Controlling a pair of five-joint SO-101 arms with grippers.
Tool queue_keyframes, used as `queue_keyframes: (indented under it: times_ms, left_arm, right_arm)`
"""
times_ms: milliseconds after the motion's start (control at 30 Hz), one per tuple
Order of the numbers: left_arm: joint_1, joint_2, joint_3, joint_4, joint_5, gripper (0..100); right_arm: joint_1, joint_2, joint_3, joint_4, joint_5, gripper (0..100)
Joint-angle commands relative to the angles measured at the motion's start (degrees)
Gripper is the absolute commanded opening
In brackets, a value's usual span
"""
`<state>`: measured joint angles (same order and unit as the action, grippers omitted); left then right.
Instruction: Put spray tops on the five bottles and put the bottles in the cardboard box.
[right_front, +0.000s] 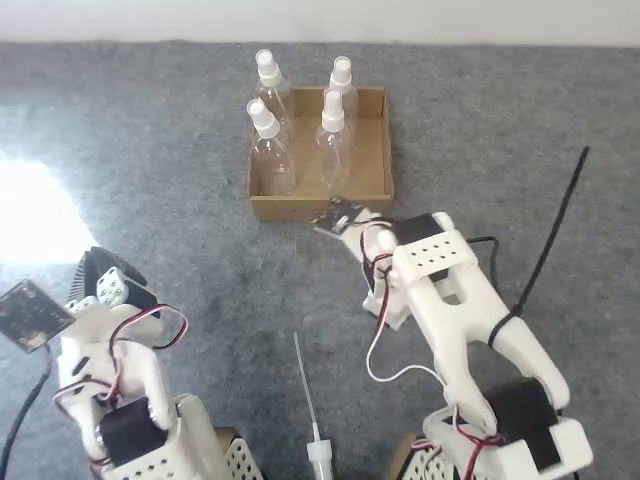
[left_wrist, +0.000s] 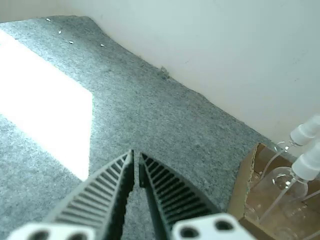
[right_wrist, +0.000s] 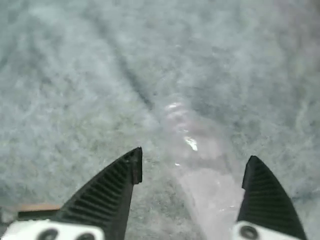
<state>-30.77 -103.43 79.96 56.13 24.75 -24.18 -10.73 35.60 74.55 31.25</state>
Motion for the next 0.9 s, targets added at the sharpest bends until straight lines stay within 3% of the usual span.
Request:
queue_keyframes:
  times_ms: [0, 467, 867]
  left_arm:
    - [0.18, -1.05, -0.31, -1.67, -0.26, 1]
    - [0.18, -1.05, -0.22, -1.67, -0.26, 1]
    - [0.18, -1.05, -0.22, -1.67, -0.26, 1]
  right_arm:
    - [-2.51, 0.22, -3.43, 1.98, 6.07, 28.9]
    - [0.31, 0.31, -3.08, 2.33, 24.44, 28.8]
    - [1.89, 8.84, -4.13, 1.63, 25.23, 28.5]
